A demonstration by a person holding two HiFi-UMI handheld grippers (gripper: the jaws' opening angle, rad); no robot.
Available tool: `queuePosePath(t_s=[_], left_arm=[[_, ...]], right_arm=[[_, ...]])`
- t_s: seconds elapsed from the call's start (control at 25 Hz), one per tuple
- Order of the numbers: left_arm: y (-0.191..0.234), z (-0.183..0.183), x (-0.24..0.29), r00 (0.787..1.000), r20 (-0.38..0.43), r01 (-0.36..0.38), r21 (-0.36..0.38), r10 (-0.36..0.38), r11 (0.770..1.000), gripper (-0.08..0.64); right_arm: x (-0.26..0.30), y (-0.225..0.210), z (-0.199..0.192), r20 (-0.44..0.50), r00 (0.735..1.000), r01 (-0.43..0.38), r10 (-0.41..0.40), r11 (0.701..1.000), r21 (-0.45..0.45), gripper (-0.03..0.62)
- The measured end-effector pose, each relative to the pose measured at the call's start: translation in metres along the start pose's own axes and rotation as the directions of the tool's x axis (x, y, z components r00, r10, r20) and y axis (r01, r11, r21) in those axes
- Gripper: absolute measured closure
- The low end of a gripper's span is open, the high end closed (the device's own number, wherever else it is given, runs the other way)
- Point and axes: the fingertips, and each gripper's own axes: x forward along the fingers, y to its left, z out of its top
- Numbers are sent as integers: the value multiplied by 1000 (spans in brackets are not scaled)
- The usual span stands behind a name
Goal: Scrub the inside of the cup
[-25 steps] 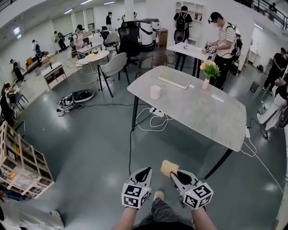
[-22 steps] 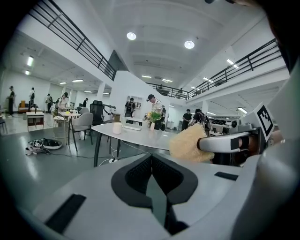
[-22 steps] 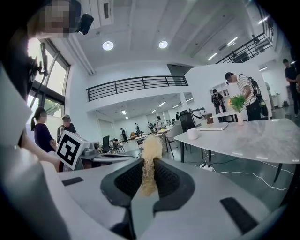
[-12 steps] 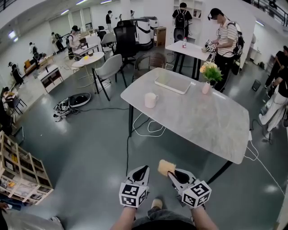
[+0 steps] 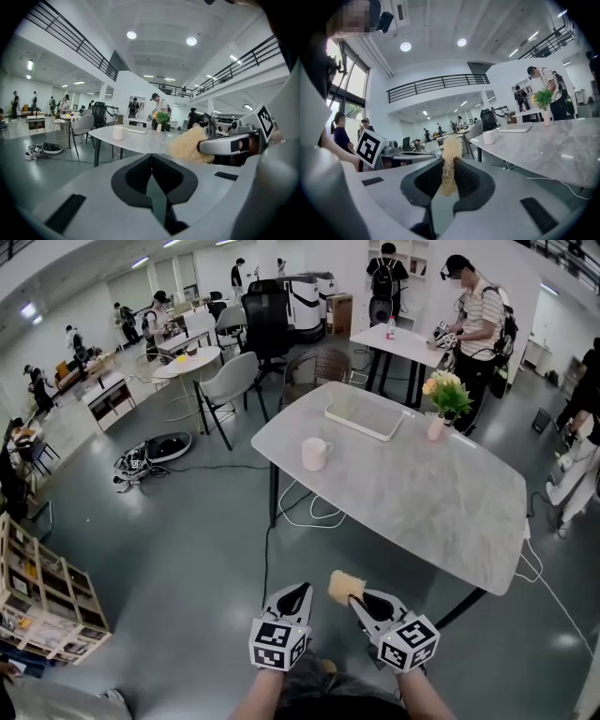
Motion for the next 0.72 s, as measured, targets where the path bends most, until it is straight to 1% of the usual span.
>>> queuePosePath(t_s=[0.16, 0.48, 0.72], left_arm=[[4, 0, 5, 1000, -8, -4, -2, 3, 1000, 546], [16, 7, 32, 1000, -21, 16, 25, -16, 1000, 546], [40, 27, 62, 1000, -15, 23, 32, -23, 999, 546]], right_arm=[[4, -5, 0, -1, 1000, -1, 1, 1000, 10, 531], [28, -24, 8, -6, 1000, 3, -2, 1000, 20, 531], [61, -44, 26, -8, 1000, -1, 1, 1000, 22, 531]])
